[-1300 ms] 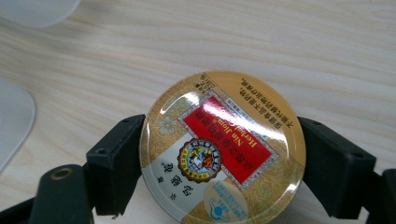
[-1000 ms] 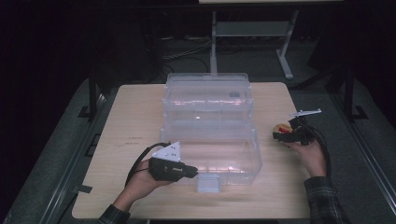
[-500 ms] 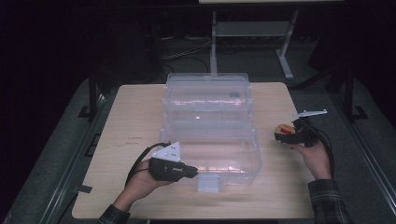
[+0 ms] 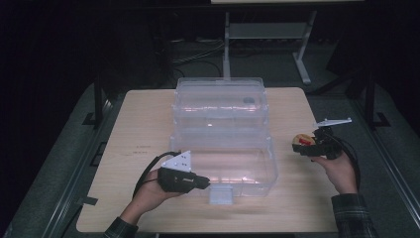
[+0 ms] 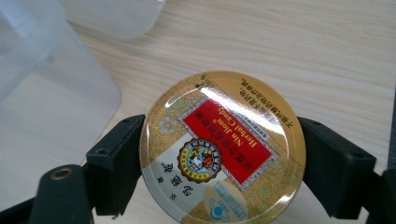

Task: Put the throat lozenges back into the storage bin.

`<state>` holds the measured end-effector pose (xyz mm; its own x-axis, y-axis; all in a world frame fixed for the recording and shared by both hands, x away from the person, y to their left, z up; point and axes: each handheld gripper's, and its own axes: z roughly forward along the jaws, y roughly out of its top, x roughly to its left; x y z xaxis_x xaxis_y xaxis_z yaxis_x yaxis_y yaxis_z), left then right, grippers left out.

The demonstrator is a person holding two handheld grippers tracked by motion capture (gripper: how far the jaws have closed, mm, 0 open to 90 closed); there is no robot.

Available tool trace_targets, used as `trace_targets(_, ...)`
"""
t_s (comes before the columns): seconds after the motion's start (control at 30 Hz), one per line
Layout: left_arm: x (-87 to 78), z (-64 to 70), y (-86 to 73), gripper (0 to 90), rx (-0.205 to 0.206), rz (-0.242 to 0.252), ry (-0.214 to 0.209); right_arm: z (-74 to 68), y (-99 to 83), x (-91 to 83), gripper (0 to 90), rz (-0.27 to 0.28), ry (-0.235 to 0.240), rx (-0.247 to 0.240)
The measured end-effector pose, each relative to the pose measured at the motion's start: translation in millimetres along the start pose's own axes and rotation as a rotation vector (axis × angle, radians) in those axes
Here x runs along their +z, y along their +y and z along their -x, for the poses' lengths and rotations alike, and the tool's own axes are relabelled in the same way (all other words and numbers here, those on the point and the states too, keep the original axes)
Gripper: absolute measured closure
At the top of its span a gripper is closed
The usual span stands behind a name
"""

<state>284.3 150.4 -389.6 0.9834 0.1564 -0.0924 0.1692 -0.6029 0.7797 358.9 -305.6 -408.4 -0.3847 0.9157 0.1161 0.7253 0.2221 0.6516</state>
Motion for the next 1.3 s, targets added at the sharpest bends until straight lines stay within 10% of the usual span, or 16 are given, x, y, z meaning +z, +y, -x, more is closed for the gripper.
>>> trace_targets(1.3,0.1,0.0,0.0,82.6,-0.003,0.001,-0.001,-49.2,9.5,-57.3,20.2,0.071,0.128,-0.136)
